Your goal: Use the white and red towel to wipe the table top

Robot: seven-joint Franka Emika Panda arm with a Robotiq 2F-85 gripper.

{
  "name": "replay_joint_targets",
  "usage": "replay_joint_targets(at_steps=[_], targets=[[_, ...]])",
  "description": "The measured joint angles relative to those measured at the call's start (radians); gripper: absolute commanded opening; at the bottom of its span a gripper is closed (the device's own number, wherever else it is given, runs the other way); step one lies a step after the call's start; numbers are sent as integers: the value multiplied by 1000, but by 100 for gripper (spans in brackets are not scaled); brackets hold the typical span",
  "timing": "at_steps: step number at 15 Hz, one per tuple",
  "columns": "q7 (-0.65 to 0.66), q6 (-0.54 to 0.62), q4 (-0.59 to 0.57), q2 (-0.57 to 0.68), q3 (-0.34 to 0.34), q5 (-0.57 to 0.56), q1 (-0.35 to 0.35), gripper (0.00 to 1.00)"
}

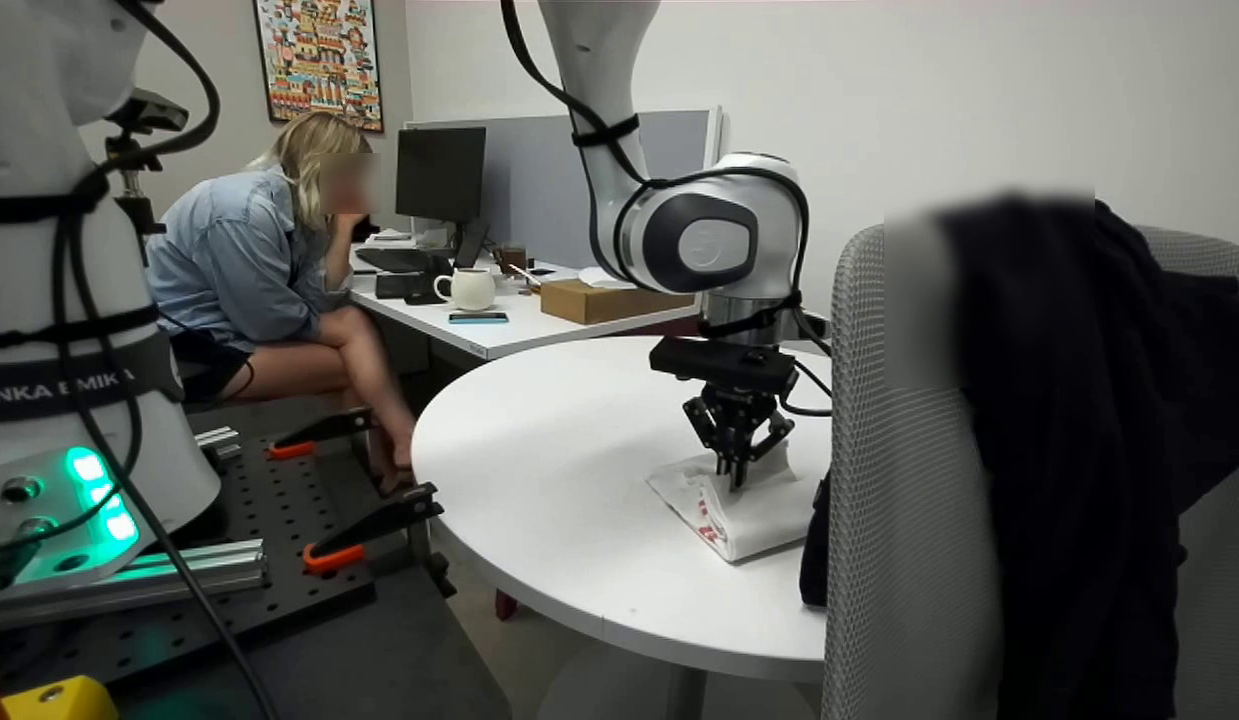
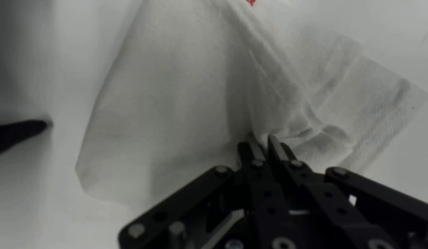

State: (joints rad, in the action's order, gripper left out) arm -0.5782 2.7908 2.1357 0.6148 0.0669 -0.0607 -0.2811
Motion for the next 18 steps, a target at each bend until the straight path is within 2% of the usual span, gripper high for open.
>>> replay_joint_targets(at_steps=[5,8,11,14,18], targets=[[89,-61,-11,1,42,-1,-18,2],[95,-118,43,-34,52,-3,-19,2],[104,-126,130,-81,44,-4,-17,2],[135,-124,199,-119,-2,19,-17,2],[152,-96,248,-140,-124,126,-13,2]])
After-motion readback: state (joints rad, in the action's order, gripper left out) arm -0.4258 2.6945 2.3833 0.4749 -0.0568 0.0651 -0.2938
